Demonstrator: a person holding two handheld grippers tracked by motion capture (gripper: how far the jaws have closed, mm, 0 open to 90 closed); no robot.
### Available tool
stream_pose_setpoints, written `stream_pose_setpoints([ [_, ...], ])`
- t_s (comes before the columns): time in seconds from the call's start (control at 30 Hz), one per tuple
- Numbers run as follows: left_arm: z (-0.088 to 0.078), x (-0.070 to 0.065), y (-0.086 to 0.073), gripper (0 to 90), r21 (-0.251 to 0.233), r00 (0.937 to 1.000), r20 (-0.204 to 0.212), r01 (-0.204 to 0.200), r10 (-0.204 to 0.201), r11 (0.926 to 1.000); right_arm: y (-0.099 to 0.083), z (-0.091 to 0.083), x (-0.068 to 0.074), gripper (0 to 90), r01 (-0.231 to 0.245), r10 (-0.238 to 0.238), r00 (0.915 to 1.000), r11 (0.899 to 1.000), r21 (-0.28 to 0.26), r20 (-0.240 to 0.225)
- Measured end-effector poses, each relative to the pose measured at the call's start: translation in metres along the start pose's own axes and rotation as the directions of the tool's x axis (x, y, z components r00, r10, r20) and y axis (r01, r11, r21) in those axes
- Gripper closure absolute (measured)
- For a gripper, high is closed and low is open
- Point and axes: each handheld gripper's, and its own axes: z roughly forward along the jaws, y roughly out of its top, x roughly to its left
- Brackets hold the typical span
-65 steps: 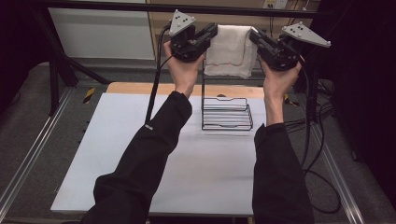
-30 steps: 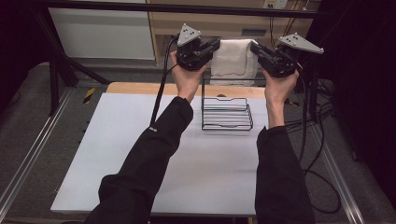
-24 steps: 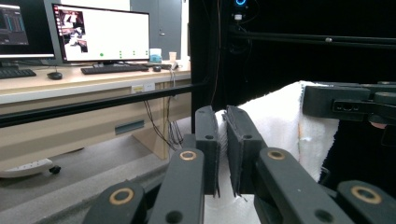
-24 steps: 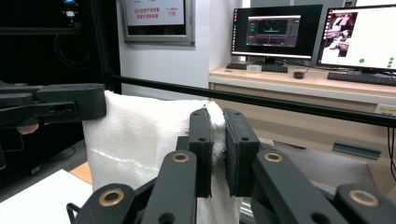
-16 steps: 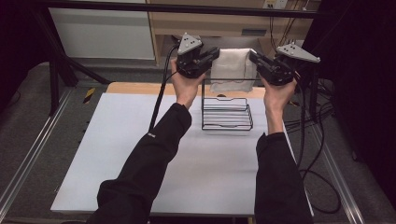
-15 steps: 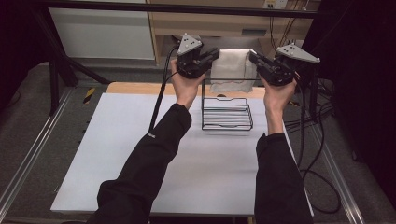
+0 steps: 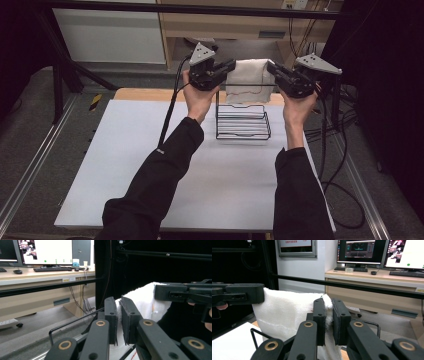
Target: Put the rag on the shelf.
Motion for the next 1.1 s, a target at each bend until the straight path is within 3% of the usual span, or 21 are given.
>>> stream_pose_setpoints([
  [0.43, -0.010, -0.009, -0.004, 83.2, 0.014, 0.9992, 0.007, -0.040, 0.040, 0.9991, -0.005, -0.015, 0.007, 82.4, 0.026, -0.026, 0.9996, 1.000, -0.007, -0.010],
  [0.8, -0.016, -0.013, -0.007, 82.8, 0.023, 0.9990, 0.029, -0.034, 0.034, 0.9992, -0.009, -0.024, 0.011, 82.2, 0.042, -0.042, 0.9990, 0.999, -0.004, -0.017],
  [1.1, -0.023, -0.019, -0.010, 82.3, 0.061, 0.9984, 0.048, -0.033, 0.030, 0.9976, -0.015, -0.035, 0.014, 81.9, 0.047, -0.046, 0.9983, 0.999, 0.019, -0.035],
])
